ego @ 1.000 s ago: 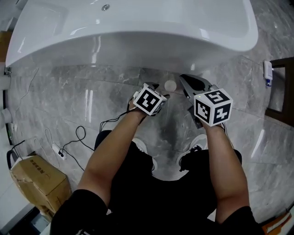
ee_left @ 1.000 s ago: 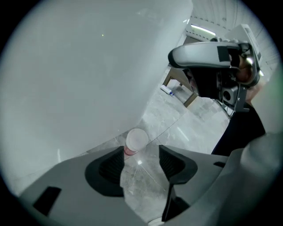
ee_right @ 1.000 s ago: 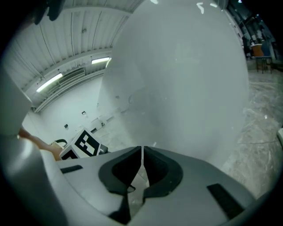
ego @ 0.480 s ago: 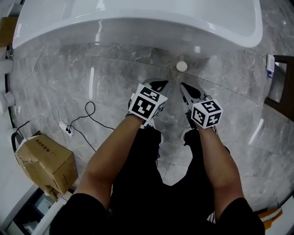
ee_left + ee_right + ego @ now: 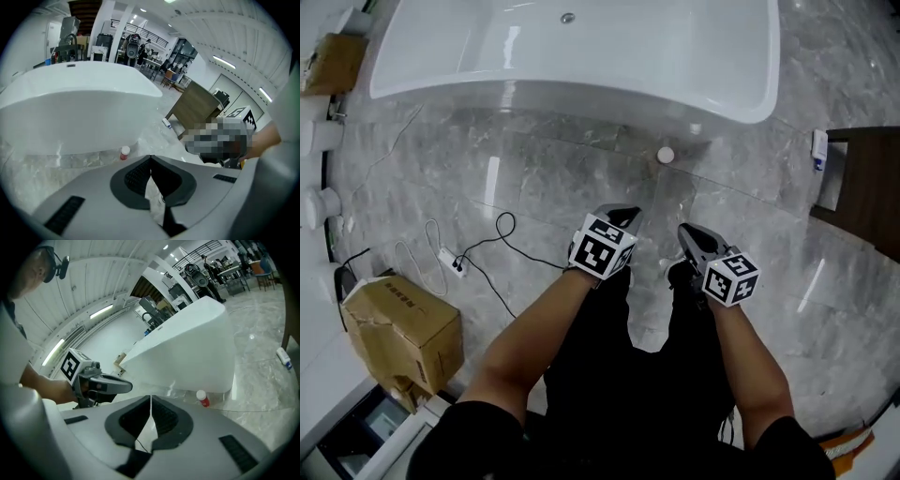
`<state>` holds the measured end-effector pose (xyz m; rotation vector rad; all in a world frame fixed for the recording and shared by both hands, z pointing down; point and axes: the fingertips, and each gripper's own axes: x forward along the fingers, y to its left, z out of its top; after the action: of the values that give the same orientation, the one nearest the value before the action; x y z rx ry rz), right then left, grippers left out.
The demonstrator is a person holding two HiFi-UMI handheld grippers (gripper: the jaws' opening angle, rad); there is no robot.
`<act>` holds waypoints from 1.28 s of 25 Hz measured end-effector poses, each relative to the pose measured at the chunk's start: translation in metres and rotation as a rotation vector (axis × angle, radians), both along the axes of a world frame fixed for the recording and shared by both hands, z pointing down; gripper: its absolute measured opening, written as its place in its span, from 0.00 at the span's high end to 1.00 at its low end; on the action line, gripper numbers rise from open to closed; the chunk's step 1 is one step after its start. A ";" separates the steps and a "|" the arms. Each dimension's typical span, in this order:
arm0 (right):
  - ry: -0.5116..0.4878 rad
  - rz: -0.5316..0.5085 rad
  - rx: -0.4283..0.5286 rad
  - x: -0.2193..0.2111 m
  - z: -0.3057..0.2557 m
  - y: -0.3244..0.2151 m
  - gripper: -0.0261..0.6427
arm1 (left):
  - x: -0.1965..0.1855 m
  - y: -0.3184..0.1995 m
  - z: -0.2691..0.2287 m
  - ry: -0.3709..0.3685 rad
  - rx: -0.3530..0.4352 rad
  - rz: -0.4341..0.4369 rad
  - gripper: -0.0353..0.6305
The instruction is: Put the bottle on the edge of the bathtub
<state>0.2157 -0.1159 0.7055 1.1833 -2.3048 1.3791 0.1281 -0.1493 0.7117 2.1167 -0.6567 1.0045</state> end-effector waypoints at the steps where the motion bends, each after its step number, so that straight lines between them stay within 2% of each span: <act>1: 0.004 -0.006 0.001 0.003 -0.020 0.005 0.90 | 0.001 0.004 -0.019 0.008 0.010 -0.009 0.92; 6: 0.007 -0.014 0.045 0.013 -0.117 0.011 0.90 | 0.009 0.009 -0.108 0.052 0.036 -0.065 0.92; 11: -0.048 -0.004 0.077 0.020 -0.198 0.011 0.90 | 0.029 0.024 -0.177 0.092 0.049 -0.040 0.92; 14: -0.077 -0.003 0.125 0.026 -0.241 0.011 0.90 | 0.039 0.031 -0.212 0.131 0.050 -0.053 0.92; 18: -0.120 -0.012 0.129 0.039 -0.285 0.015 0.90 | 0.055 0.036 -0.265 0.177 0.099 -0.062 0.92; 23: -0.227 0.019 0.243 0.051 -0.345 0.016 0.90 | 0.060 0.041 -0.322 0.218 0.177 -0.058 0.92; 27: -0.283 0.003 0.329 0.062 -0.388 0.019 0.90 | 0.056 0.053 -0.354 0.244 0.215 -0.108 0.92; 32: -0.219 -0.064 0.411 0.080 -0.410 0.018 0.90 | 0.059 0.048 -0.378 0.273 0.313 -0.216 0.92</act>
<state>0.2960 -0.0980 0.2956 1.0904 -2.8542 1.0904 0.1866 -0.1013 0.3334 2.3322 -0.9262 0.5082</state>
